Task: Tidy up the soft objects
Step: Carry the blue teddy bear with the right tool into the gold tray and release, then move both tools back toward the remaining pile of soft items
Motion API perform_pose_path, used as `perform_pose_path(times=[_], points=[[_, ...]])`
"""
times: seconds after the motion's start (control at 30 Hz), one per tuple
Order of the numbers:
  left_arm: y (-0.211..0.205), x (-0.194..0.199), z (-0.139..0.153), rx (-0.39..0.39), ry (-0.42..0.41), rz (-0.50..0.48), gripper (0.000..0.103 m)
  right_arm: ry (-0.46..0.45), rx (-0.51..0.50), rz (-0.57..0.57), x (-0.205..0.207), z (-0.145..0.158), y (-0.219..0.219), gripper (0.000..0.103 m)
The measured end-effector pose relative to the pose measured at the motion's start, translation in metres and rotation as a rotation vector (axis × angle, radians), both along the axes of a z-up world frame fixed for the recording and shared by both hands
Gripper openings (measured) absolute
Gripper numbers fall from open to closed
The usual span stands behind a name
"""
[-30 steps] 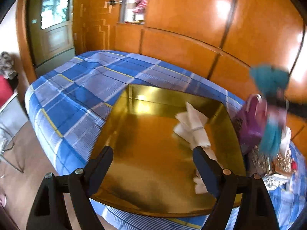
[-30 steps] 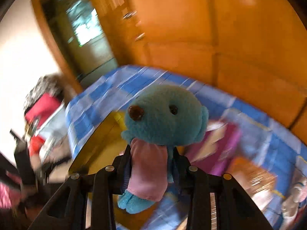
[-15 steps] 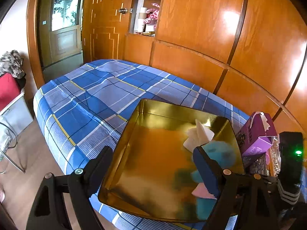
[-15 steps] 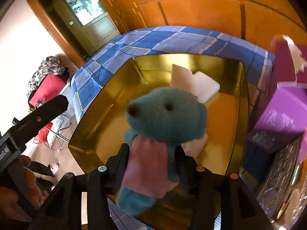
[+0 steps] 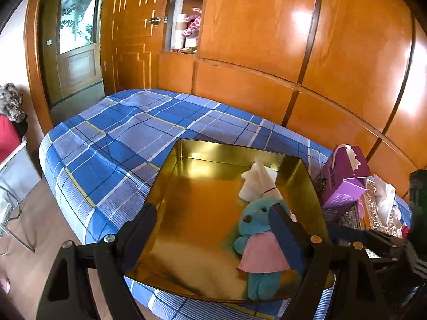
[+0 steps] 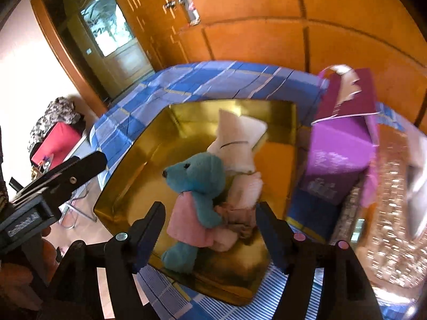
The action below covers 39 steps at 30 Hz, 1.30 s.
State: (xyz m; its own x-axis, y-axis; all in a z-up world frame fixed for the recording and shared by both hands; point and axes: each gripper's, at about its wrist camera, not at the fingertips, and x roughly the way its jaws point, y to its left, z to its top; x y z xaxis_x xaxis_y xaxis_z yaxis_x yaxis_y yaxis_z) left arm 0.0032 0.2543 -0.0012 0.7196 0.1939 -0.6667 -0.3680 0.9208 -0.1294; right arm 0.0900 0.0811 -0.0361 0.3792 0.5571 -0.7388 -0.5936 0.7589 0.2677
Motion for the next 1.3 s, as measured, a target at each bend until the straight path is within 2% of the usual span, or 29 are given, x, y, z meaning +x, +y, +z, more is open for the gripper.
perform_pose_path(times=[0.27, 0.57, 0.83, 1.3], points=[[-0.018, -0.002, 0.007, 0.021, -0.015, -0.041, 0.086, -0.129, 0.024, -0.111, -0.017, 0.029, -0.047, 0.071], [-0.045, -0.004, 0.019, 0.051, -0.034, -0.102, 0.086, -0.192, 0.072, -0.298, -0.024, 0.05, -0.127, 0.071], [-0.072, -0.003, 0.033, 0.1, -0.059, -0.173, 0.086, -0.198, 0.04, -0.484, -0.028, 0.045, -0.211, 0.071], [-0.132, 0.007, 0.043, 0.152, -0.066, -0.335, 0.086, -0.139, -0.004, -0.764, -0.057, 0.019, -0.331, 0.071]])
